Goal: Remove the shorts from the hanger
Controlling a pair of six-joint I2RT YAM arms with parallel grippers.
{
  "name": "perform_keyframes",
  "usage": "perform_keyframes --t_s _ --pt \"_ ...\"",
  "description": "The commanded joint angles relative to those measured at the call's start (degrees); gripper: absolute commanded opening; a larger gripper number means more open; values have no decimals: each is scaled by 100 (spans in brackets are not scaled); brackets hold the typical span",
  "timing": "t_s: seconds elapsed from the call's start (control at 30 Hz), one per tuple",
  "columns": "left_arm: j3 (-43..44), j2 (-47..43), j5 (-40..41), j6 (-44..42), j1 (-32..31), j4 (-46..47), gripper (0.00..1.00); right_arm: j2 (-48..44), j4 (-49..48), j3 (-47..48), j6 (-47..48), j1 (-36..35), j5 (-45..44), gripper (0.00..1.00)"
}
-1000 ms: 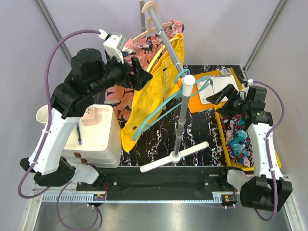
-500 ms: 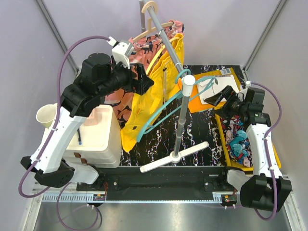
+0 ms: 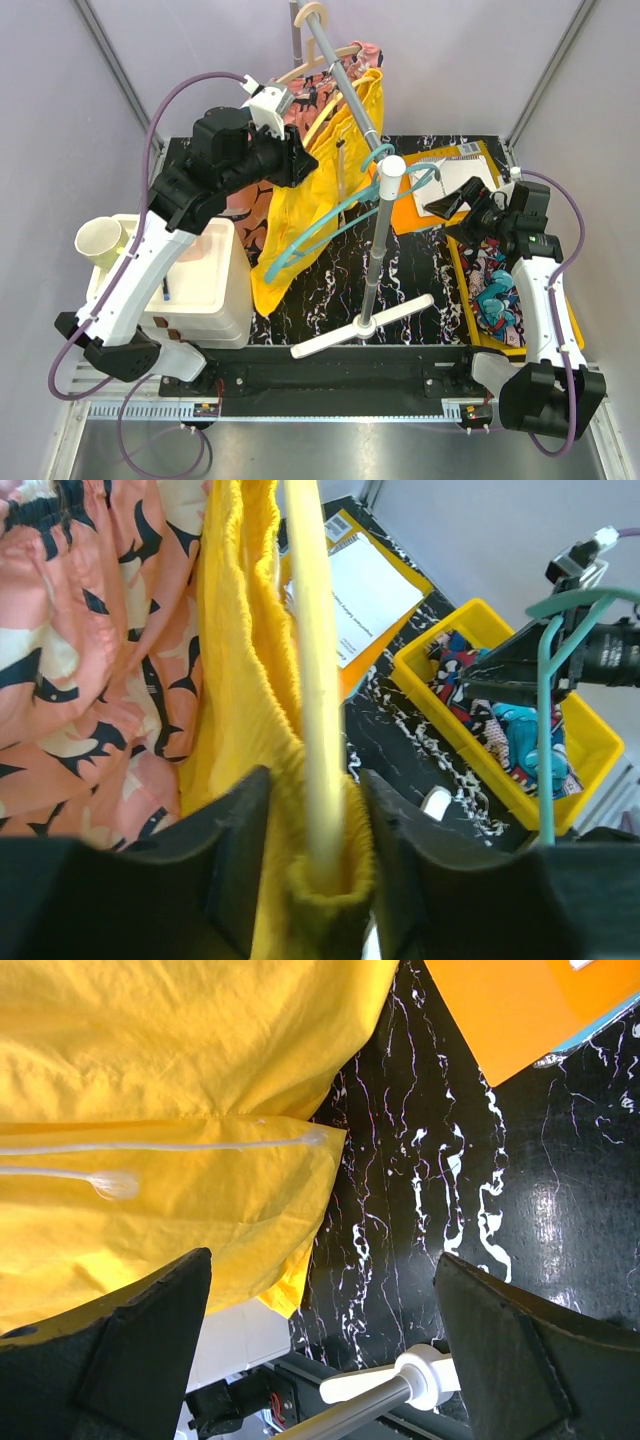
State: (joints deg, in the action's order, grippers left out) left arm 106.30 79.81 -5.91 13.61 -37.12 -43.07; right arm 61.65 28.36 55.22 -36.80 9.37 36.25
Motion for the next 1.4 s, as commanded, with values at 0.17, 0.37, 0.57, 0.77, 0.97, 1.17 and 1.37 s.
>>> perform_keyframes --t_s 0.17,0.37,0.57,0.77,0.97,1.17,1.37 --pt "286 61 -102 -156 30 422 6 -39 -182 24 -12 -49 119 100" --pt "514 61 -208 -209 30 405 0 5 -182 24 -21 -49 146 100" --pt "1111 149 -533 -60 65 413 0 14 -182 33 -47 -49 137 100" --pt "1736 377 -797 98 109 413 0 -38 -147 50 -65 -49 146 100" --pt "1921 746 -1236 344 197 510 0 -39 -68 138 -56 -49 49 100" --pt "1675 1001 -1711 792 407 826 0 -12 -6 182 6 -49 -30 100" --pt "955 757 -1834 872 496 1099 0 40 64 243 138 -49 -153 100"
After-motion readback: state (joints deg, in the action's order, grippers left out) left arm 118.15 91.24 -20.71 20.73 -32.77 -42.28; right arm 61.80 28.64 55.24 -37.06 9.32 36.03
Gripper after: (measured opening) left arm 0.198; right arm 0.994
